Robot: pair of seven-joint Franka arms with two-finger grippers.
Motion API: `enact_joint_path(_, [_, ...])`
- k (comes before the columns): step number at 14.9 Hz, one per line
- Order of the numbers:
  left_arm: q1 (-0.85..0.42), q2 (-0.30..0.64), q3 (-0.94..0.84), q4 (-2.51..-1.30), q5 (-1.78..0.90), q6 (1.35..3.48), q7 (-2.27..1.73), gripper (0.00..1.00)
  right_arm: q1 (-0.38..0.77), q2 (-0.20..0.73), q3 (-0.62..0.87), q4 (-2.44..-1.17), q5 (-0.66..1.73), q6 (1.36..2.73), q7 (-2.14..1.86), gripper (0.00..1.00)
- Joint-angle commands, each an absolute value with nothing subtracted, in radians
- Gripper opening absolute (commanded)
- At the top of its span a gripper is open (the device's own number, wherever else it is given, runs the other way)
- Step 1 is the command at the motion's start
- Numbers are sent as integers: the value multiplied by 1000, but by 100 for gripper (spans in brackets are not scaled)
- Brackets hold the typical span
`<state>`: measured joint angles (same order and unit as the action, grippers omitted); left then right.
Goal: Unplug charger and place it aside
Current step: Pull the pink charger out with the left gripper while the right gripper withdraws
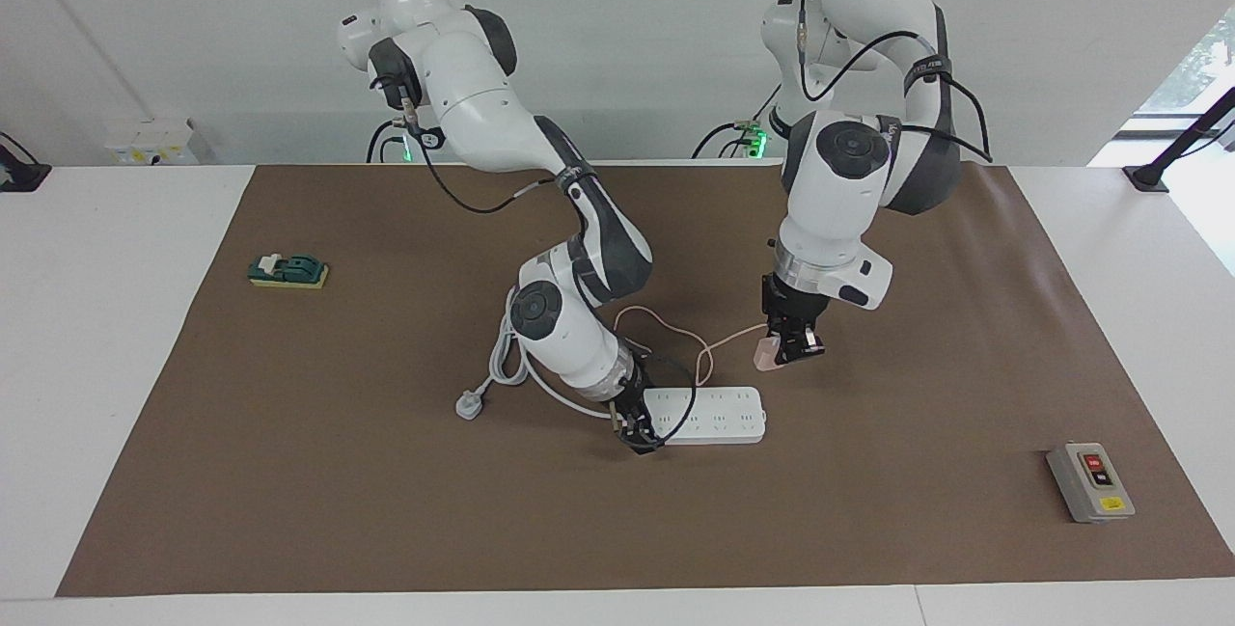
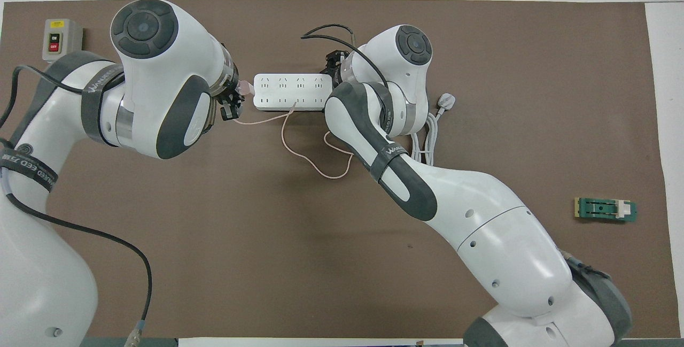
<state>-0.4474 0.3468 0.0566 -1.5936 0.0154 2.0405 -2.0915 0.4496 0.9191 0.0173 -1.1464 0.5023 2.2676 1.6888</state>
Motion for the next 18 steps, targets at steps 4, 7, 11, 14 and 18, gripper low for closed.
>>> enact_joint_path(4, [-403, 226, 52, -1628, 25, 1867, -1896, 0, 440, 890, 21, -1137, 482, 2246, 1666, 100])
enact_joint_path(7, [-394, 209, 51, -1632, 0, 1833, -1555, 0, 428, 853, 17, -1137, 482, 2198, 1664, 100])
enact_joint_path(11, [-370, 207, 54, -1618, -46, 1727, -1015, 0, 379, 789, 11, -1149, 447, 2080, 1657, 100])
enact_joint_path(14, [-347, 204, 52, -1621, -77, 1689, -806, 0, 353, 732, 12, -1155, 423, 2025, 1643, 100])
enact_joint_path(18, [-301, 199, 54, -1618, -150, 1620, -452, 0, 275, 654, 11, -1157, 408, 1884, 1531, 100])
